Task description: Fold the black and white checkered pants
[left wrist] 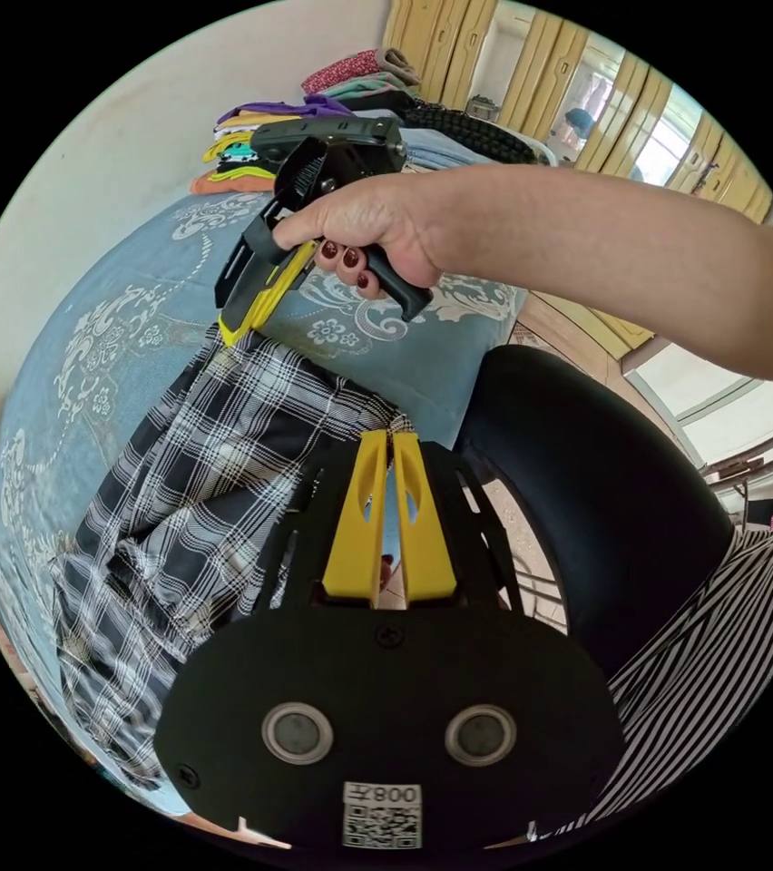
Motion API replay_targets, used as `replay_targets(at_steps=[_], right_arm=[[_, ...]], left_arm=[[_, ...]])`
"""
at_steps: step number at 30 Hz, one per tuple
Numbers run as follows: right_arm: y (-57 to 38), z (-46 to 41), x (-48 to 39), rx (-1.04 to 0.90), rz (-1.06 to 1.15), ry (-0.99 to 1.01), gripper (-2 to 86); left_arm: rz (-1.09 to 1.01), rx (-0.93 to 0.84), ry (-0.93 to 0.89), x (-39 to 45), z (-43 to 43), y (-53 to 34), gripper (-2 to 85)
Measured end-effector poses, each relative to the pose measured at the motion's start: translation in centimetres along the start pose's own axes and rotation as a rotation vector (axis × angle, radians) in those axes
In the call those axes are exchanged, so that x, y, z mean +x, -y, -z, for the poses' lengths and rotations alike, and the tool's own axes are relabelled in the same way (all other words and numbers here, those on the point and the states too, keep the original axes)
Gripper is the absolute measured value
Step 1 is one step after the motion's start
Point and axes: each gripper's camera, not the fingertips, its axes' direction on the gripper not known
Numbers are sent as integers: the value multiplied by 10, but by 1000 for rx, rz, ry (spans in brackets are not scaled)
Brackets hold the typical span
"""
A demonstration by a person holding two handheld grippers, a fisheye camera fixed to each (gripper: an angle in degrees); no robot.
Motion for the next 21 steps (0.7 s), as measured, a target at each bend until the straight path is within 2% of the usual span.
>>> replay_targets(at_steps=[10,16,21], right_arm=[[4,-38,46,45,-157,123,13],[13,-71,41,79,-173,150,13],[25,-99,19,127,-155,230,13]], left_arm=[[-49,1,-71,-20,29,-42,10],[15,96,-125,-54,80,-88,11],[151,228,-192,-104,142,-155,11]])
